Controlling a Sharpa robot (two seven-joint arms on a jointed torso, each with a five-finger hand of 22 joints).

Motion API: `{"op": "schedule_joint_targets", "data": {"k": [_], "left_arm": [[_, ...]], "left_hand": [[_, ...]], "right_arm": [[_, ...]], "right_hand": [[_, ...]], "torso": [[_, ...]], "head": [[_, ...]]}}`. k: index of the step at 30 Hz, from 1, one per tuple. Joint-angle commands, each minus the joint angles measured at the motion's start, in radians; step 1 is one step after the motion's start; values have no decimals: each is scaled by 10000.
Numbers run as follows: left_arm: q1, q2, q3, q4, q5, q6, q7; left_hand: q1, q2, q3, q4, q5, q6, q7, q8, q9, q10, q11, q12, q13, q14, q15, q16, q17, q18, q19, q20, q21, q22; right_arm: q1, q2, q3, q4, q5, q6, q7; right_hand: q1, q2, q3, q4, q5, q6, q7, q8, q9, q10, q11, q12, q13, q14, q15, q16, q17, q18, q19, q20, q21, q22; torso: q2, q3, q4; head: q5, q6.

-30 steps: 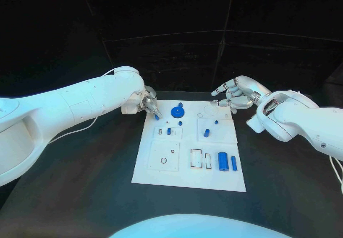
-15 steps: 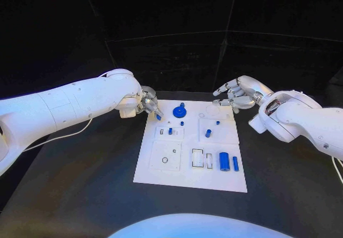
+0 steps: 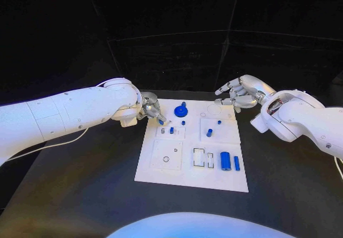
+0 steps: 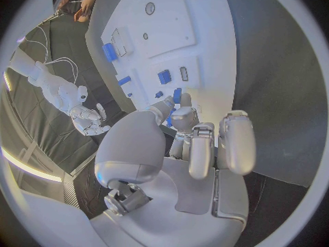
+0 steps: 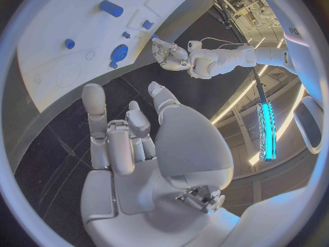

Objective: Assemble the parts on the task board

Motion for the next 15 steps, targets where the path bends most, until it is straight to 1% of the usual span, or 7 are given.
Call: {"op": "schedule_joint_targets", "data": {"k": [1, 2, 4, 7, 9, 11, 15], "left_arm": [[-88, -81, 1, 236, -439, -613, -82], [-113, -98, 1, 281, -489, -624, -87], [-173, -130, 0, 374, -632, -617, -104], [-230, -152, -2, 436, -761, -538, -125], [-284, -159, -3, 464, -829, -476, -139], [-322, -156, -4, 477, -858, -440, -145], [-388, -133, -5, 498, -1012, -347, -158]], "left_hand": [[-50, 18, 1022, -938, 27, 24, -73, 71, 14, 101, -14, 39, -9, 1021, -74, 31, 2634, 47, 110, -50, 66, 175], [-75, -5, 1082, -949, 26, 20, -75, 90, 30, 108, -16, 41, -12, 1021, -76, 31, 2634, 47, 112, -53, 67, 179], [-83, -15, 1117, -957, 27, 16, -76, 98, 38, 110, -18, 41, -13, 1021, -78, 31, 2634, 48, 111, -54, 63, 175], [-96, -30, 1172, -970, 27, 10, -78, 112, 50, 111, -19, 36, -21, 1021, -80, 31, 2634, 50, 109, -56, 55, 168], [-96, -30, 1172, -970, 27, 10, -78, 112, 50, 111, -19, 36, -21, 1021, -80, 31, 2634, 50, 109, -56, 55, 168], [-121, -58, 1258, -988, 27, -4, -77, 131, 68, 101, -19, 12, -52, 1021, -82, 31, 2634, 50, 109, -59, 53, 169], [-130, -66, 1287, -994, 27, -9, -76, 138, 74, 104, -19, 17, -47, 1021, -82, 31, 2634, 49, 111, -60, 55, 173]], "right_arm": [[19, 3, 6, -7, 48, 22, 92], [19, 5, 6, -10, 49, 23, 94], [19, 10, 6, -15, 50, 26, 97], [19, 13, 6, -19, 50, 30, 98], [18, 12, 5, -24, 50, 33, 98], [18, 13, 5, -27, 51, 34, 100], [18, 20, 5, -33, 51, 41, 105]], "right_hand": [[3, 60, 27, 46, 63, -81, -1, 53, -14, -15, -72, -8, -2, 493, -72, -64, 9, 154, -1, -37, -68, -6], [3, 60, 27, 46, 63, -81, -1, 53, -14, -15, -72, -8, -2, 493, -72, -64, 9, 154, -1, -37, -68, -6], [3, 60, 27, 46, 63, -81, -1, 53, -14, -15, -72, -8, -2, 493, -72, -64, 9, 154, -1, -37, -68, -6], [3, 60, 27, 46, 63, -81, -1, 53, -14, -15, -72, -8, -2, 493, -72, -64, 9, 154, -1, -37, -68, -6], [3, 60, 27, 46, 63, -81, -1, 53, -14, -15, -72, -8, -2, 493, -72, -64, 9, 154, -1, -37, -68, -6], [3, 60, 27, 46, 63, -81, -1, 53, -14, -15, -72, -8, -2, 493, -72, -64, 9, 154, -1, -37, -68, -6], [3, 60, 27, 46, 63, -81, -1, 53, -14, -15, -72, -8, -2, 493, -72, -64, 9, 154, -1, -37, -68, -6]], "torso": [[11, -12, -11], [12, -14, -6], [11, -8, -22], [16, -10, -31], [16, -13, -34], [14, -6, -34], [18, -5, -30]], "head": [[19, -18], [20, -20], [43, -33], [56, -48], [55, -52], [51, -71], [41, -80]]}}
